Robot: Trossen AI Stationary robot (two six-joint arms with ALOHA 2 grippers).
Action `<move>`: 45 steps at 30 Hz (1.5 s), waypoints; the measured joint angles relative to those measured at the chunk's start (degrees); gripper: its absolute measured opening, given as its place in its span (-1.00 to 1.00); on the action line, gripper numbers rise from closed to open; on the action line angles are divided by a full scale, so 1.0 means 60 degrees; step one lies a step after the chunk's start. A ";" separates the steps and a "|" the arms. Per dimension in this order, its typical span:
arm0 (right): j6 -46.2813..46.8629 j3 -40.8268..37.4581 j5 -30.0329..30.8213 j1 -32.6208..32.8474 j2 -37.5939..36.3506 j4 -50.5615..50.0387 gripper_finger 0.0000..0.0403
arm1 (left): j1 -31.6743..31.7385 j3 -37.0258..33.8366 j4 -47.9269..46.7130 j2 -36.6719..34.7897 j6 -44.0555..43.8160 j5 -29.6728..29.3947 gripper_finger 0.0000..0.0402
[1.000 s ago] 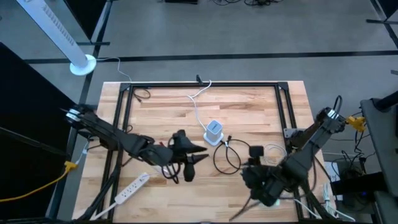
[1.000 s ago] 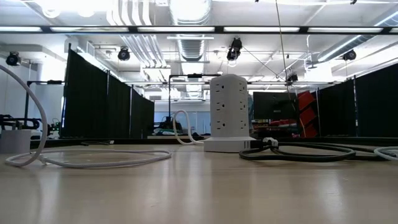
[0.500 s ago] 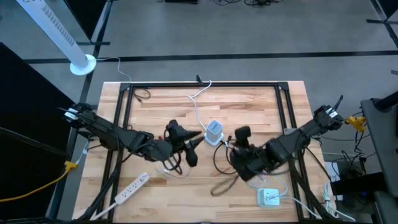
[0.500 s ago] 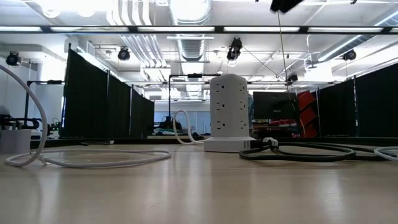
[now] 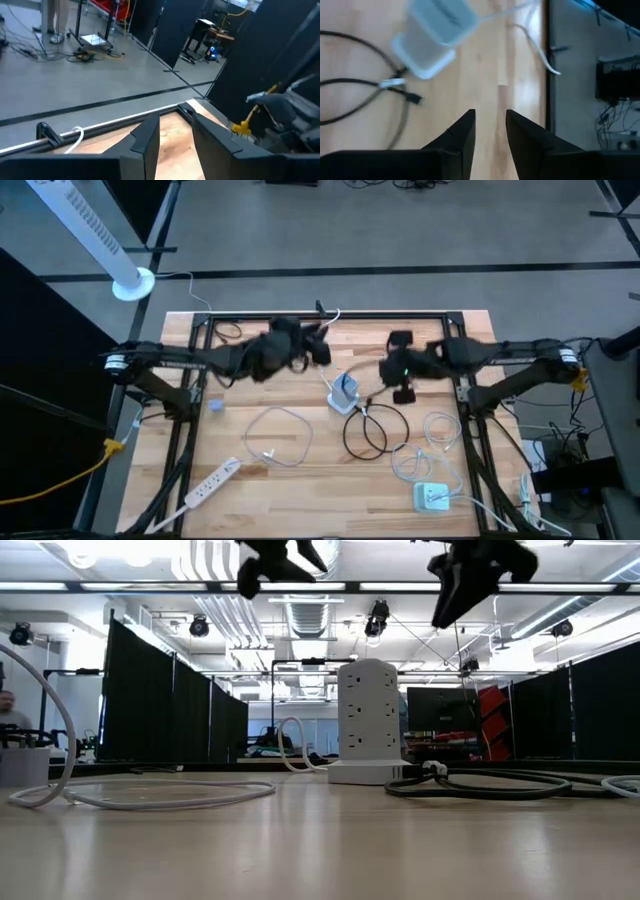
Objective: Plug in charger cables
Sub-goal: Insert the top black charger cable into the purple charger adapter
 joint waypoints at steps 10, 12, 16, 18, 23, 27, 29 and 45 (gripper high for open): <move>0.0060 -0.0209 -0.0277 -0.1415 -0.0315 0.1638 -0.65 | 0.2536 0.0000 -0.1044 -0.0251 0.1125 0.2705 -0.49; 0.0034 -0.0267 -0.0202 -0.1541 -0.0249 0.1842 -0.68 | 0.3111 0.0000 -0.1664 -0.0370 0.1379 0.2879 -0.49; 0.0014 -0.0431 0.0365 -0.1983 0.0068 0.3249 -0.73 | 0.4416 0.0000 -0.3291 -0.0441 0.1911 0.3715 -0.49; 0.0043 -0.0440 0.0396 -0.2267 0.0313 0.4088 -0.75 | 0.5078 0.0000 -0.4062 -0.0441 0.2104 0.4164 -0.49; -0.0032 -0.0132 0.0377 -0.2881 0.1084 0.5849 -0.80 | 0.6232 0.0000 -0.5893 -0.0252 0.2759 0.4401 -0.49; -0.0373 0.0378 0.0270 -0.3127 0.1769 0.5983 -0.82 | 0.6756 0.0000 -0.7555 -0.0001 0.2727 0.4124 -0.49; -0.0294 0.0568 0.0260 -0.3159 0.2081 0.5946 -0.82 | 0.6990 0.0000 -0.8284 0.0191 0.2703 0.4128 -0.49; 0.0317 0.1278 -0.1170 -0.3031 0.2748 0.3493 -0.75 | 0.8331 0.0000 -1.0813 0.2429 0.2422 0.4144 -0.49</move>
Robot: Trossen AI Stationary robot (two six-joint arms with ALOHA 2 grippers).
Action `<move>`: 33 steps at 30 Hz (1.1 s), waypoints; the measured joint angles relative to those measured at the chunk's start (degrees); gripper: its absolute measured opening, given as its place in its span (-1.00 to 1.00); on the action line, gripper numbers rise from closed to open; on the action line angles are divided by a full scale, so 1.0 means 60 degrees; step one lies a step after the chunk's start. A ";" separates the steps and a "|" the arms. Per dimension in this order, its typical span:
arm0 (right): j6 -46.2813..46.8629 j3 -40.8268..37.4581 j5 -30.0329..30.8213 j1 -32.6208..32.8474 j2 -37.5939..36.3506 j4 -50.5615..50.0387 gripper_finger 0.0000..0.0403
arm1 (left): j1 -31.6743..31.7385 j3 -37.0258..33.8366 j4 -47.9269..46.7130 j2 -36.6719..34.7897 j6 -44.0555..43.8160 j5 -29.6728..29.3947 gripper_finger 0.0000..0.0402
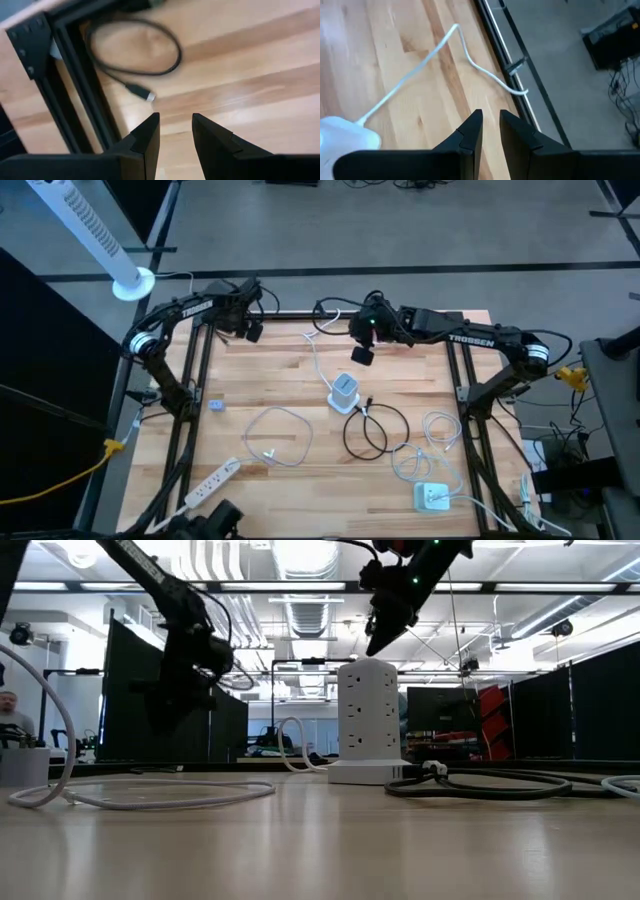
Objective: Plug in charger cables
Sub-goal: Insert the top black charger cable into the purple charger adapter
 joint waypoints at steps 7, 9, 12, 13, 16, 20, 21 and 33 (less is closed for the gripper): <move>-0.0224 0.0000 -0.0495 0.0022 0.0021 0.0327 -0.75 | -0.0027 0.0000 -0.0871 0.0693 0.1228 0.0732 -0.49; -0.0054 -0.0004 -0.0503 0.0022 0.0019 0.0108 -0.77 | -0.0136 0.0000 -0.1567 0.0703 0.1628 0.1758 -0.49; 0.0016 -0.0004 -0.0503 0.0022 0.0021 -0.0035 -0.81 | -0.0494 0.0000 -0.2394 0.0625 0.1410 0.2790 -0.49; 0.0007 -0.0004 -0.0503 0.0022 0.0020 -0.0050 -0.81 | -0.0720 0.0000 -0.2689 0.0583 0.1417 0.2778 -0.49; -0.0025 -0.0004 -0.0501 -0.0001 0.0020 -0.0057 -0.83 | -0.1666 0.0000 -0.3460 0.0462 0.1586 0.2394 -0.49; -0.0149 -0.0004 -0.0499 -0.0066 0.0025 0.0007 -0.82 | -0.3277 0.0000 -0.3678 0.0326 0.2154 0.1923 -0.49; -0.0233 -0.0005 -0.0499 -0.0079 0.0031 0.0036 -0.81 | -0.3671 0.0000 -0.3676 0.0305 0.2365 0.1875 -0.49; 0.0222 -0.0011 -0.0503 -0.0080 0.0040 0.0037 -0.62 | -0.7159 -0.0395 -0.3840 0.0295 0.2910 0.2052 -0.42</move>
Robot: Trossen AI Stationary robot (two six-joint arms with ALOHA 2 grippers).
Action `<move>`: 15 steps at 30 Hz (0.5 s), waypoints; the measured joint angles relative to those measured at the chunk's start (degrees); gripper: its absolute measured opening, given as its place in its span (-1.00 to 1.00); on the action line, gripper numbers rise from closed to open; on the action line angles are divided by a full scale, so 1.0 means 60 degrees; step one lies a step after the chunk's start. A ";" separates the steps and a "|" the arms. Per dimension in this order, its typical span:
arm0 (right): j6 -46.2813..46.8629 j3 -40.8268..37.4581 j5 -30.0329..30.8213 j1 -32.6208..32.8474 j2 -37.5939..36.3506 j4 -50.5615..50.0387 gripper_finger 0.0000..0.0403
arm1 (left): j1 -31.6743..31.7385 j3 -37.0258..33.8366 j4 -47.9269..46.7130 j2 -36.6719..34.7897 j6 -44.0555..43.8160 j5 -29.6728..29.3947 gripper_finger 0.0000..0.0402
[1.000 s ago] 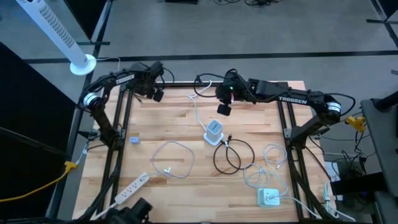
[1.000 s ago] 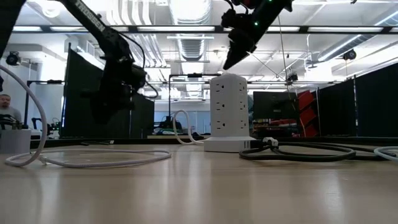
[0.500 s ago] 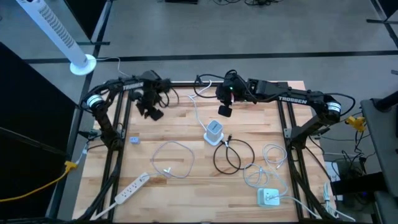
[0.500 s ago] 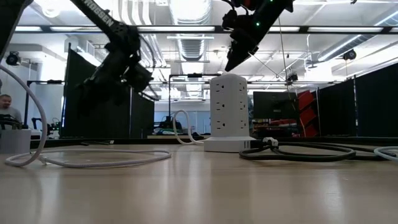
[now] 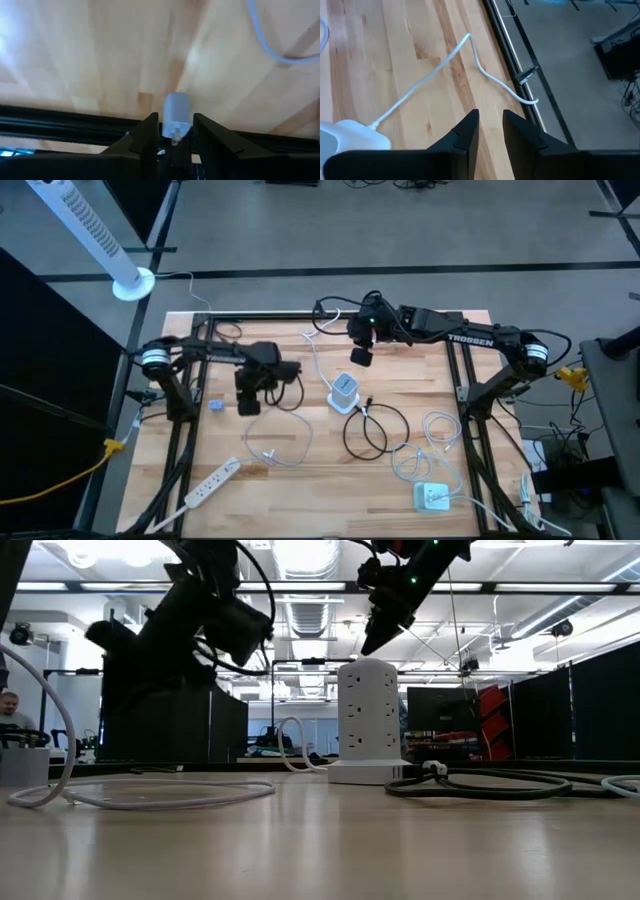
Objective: Plug in charger cables
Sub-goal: Insert the top black charger cable into the purple charger adapter
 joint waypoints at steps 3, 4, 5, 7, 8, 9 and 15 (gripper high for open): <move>0.0275 0.0000 -0.0037 0.0000 0.0000 -0.0046 -0.56 | -0.0072 -0.0441 -0.0017 -0.0040 -0.0700 0.0411 -0.36; 0.0305 -0.0003 -0.0036 0.0000 0.0000 -0.0065 -0.54 | -0.0082 -0.0607 -0.0019 -0.0098 -0.0882 0.0579 -0.34; 0.0334 -0.0020 -0.0036 0.0000 0.0000 -0.0065 -0.53 | -0.0119 -0.0778 -0.0048 -0.0157 -0.0981 0.0683 -0.32; 0.0336 -0.0082 -0.0033 0.0000 0.0000 -0.0064 -0.49 | -0.0172 -0.1086 -0.0220 -0.0273 -0.0980 0.0753 -0.29; 0.0336 -0.0116 -0.0033 0.0000 0.0002 -0.0066 -0.47 | -0.0181 -0.1204 -0.0297 -0.0307 -0.0877 0.0749 -0.27; 0.0342 -0.0158 -0.0033 0.0000 0.0004 -0.0052 -0.45 | -0.0177 -0.1284 -0.0311 -0.0335 -0.0785 0.0682 -0.26; 0.0526 -0.0348 -0.0034 0.0000 0.0053 0.0556 -0.37 | 0.0664 -0.1169 0.0944 -0.0355 -0.2203 -0.1285 -0.17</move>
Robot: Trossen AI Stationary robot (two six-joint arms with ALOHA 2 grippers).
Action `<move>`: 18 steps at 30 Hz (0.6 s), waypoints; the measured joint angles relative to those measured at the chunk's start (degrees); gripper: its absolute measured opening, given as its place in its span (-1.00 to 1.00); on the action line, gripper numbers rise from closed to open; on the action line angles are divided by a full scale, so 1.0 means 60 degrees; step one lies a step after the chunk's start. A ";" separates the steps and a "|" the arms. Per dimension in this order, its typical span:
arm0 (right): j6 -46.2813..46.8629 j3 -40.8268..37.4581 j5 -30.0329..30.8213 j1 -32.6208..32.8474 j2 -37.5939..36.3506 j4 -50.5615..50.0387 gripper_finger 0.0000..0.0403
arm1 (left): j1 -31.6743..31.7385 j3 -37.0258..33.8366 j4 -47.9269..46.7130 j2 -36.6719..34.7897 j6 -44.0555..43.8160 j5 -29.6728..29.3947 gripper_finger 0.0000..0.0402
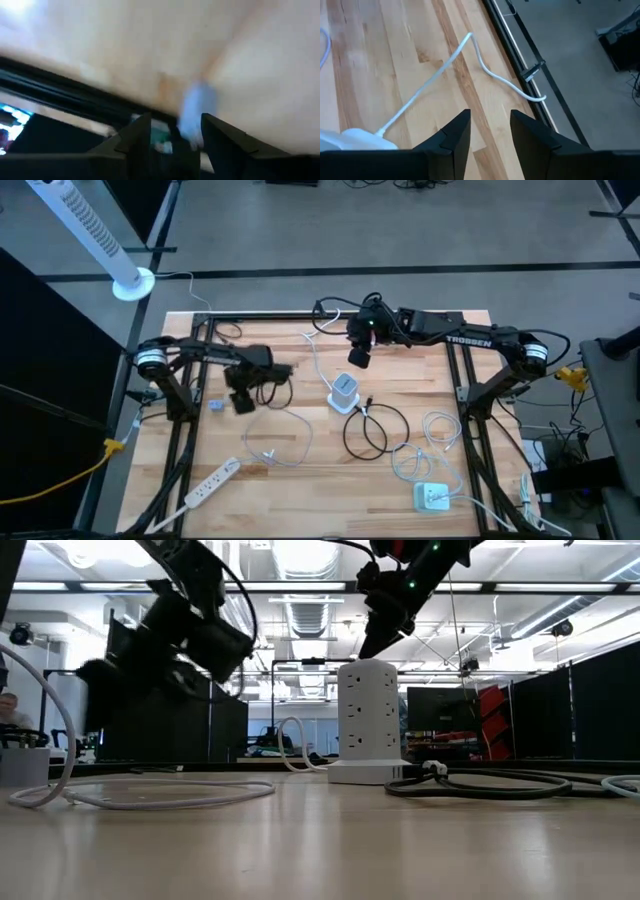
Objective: Plug in charger cables
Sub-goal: Insert the top black charger cable into the purple charger adapter
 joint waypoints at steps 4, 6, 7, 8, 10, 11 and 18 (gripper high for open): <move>0.0064 -0.0002 0.0000 0.0000 0.0135 0.0271 -0.34 | 0.1444 0.0023 0.2106 -0.0049 -0.1013 -0.0469 -0.16; 0.0228 0.0002 -0.0018 0.0019 0.0220 0.0252 -0.34 | 0.2280 0.0023 0.3051 -0.0052 -0.1470 -0.0938 -0.19; 0.0362 0.0002 -0.0034 0.0018 0.0255 0.0242 -0.34 | 0.2718 0.0023 0.3503 -0.0052 -0.1638 -0.0996 -0.21; 0.0520 0.0002 -0.0037 0.0024 0.0272 0.0208 -0.34 | 0.3161 0.0036 0.3853 -0.0052 -0.1725 -0.1011 -0.23; 0.0847 0.0002 -0.0040 0.0063 0.0279 0.0178 -0.36 | 0.3966 0.0127 0.4198 -0.0052 -0.1738 -0.1043 -0.28; 0.0955 0.0005 -0.0042 0.0066 0.0279 0.0187 -0.37 | 0.4341 0.0184 0.4298 -0.0052 -0.1644 -0.1066 -0.31; 0.1111 0.0013 -0.0043 0.0106 0.0279 0.0184 -0.44 | 0.6332 0.0288 0.5618 -0.0069 -0.1446 -0.1228 -0.50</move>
